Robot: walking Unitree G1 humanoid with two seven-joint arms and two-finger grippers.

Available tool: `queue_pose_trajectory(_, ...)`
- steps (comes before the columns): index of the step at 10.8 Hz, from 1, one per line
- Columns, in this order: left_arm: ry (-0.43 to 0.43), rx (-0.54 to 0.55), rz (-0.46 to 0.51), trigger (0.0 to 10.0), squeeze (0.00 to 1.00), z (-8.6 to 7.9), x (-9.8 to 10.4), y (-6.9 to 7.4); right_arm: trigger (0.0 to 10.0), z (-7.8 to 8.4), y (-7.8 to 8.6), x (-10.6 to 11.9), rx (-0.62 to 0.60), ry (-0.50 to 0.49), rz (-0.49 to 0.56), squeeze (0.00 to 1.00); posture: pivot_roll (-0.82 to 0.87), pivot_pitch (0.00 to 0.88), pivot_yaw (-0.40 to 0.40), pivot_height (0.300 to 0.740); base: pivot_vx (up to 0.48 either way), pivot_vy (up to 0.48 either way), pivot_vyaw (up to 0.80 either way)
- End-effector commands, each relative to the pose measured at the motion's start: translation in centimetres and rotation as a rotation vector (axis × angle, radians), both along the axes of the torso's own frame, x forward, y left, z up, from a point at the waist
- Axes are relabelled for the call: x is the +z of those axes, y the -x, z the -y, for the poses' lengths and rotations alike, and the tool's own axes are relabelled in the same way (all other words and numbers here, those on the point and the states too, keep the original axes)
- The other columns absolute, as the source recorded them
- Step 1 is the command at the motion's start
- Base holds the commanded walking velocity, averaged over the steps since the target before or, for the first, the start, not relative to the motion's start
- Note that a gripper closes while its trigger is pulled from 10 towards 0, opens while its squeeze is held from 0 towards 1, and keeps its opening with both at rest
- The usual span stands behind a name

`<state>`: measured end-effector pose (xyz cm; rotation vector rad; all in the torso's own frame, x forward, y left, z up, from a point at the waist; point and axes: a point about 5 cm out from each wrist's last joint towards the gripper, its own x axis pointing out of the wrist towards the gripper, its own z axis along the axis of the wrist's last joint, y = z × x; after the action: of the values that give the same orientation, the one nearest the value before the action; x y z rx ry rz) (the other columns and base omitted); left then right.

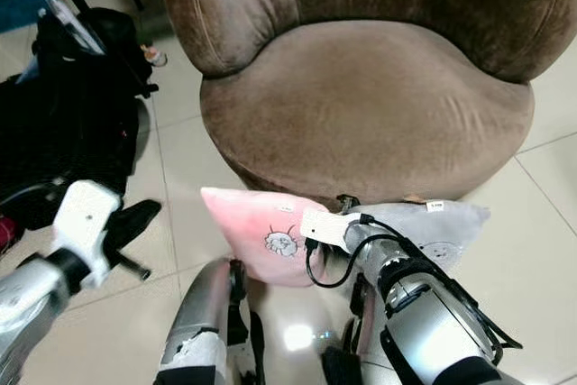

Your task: Move the pillow to the sofa from floor

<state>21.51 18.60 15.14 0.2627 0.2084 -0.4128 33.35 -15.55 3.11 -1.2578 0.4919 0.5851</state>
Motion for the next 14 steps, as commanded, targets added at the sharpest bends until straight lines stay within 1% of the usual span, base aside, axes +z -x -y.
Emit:
queue_pose_trajectory(1,-0.021,0.032,-0.003,10.0,0.0,-0.6,0.3,0.6,10.0,-0.4,0.2,-0.4,0.014,0.025,0.003,0.0,0.5,0.304,0.165,0.597,0.0,0.0,0.0)
queue_pose_trajectory(2,-0.018,0.067,0.02,10.0,0.0,-0.9,1.3,1.5,10.0,-0.1,0.0,-0.1,-0.054,-0.019,0.051,0.0,0.49,0.292,0.173,0.597,0.0,0.0,0.0)
queue_pose_trajectory(3,-0.017,0.072,0.028,10.0,0.0,-0.9,1.7,1.8,10.0,-0.1,0.0,-0.1,-0.073,-0.038,0.059,0.0,0.5,0.283,0.17,0.597,0.0,0.0,0.0)
queue_pose_trajectory(4,-0.017,0.079,0.037,10.0,0.0,-1.0,2.3,2.3,10.0,-0.3,0.0,-0.1,-0.054,-0.024,0.077,0.0,0.5,0.268,0.176,0.597,0.0,0.0,0.0)
queue_pose_trajectory(5,-0.012,0.057,0.021,10.0,0.0,-0.9,2.7,3.0,10.0,0.1,-0.1,0.1,-0.09,-0.02,0.097,0.0,0.51,0.268,0.184,0.597,0.0,0.0,0.0)
queue_pose_trajectory(6,-0.016,-0.038,-0.037,10.0,0.0,-0.3,2.1,3.8,10.0,0.3,-0.4,0.3,-0.112,-0.014,0.115,0.0,0.51,0.275,0.19,0.597,0.0,0.0,0.0)
queue_pose_trajectory(7,-0.022,-0.088,-0.092,10.0,0.0,-0.3,1.3,4.6,10.0,0.3,-0.4,0.4,-0.115,-0.011,0.116,0.0,0.5,0.278,0.189,0.588,0.0,0.0,0.0)
queue_pose_trajectory(8,-0.035,-0.113,-0.152,10.0,0.0,-0.6,0.2,5.2,10.0,0.2,-0.5,0.5,-0.105,-0.001,0.111,0.0,0.5,0.276,0.192,0.573,0.0,0.0,0.0)
queue_pose_trajectory(9,-0.069,-0.125,-0.173,10.0,0.0,-1.0,-0.1,5.4,10.0,0.2,-0.6,0.7,-0.094,0.007,0.11,0.0,0.49,0.276,0.189,0.558,0.0,0.0,0.0)
queue_pose_trajectory(10,-0.07,-0.121,-0.173,10.0,0.0,-1.1,0.0,5.3,10.0,0.4,-0.7,0.7,-0.088,0.021,0.106,0.0,0.49,0.277,0.189,0.548,0.0,0.0,0.0)
queue_pose_trajectory(11,-0.071,-0.131,-0.155,10.0,0.0,-1.1,0.6,5.1,10.0,1.2,-0.8,0.8,-0.111,0.053,0.107,0.0,0.49,0.29,0.193,0.538,0.0,0.0,0.0)
queue_pose_trajectory(13,-0.065,-0.154,-0.142,10.0,0.0,-0.8,0.8,5.3,10.0,1.9,-1.0,1.3,-0.14,0.071,0.129,0.0,0.49,0.287,0.191,0.538,0.0,0.0,0.0)
queue_pose_trajectory(14,-0.059,-0.16,-0.139,10.0,0.0,-0.6,0.8,5.4,10.0,2.4,-1.2,1.5,-0.139,0.099,0.135,0.0,0.49,0.289,0.19,0.538,0.0,0.0,0.0)
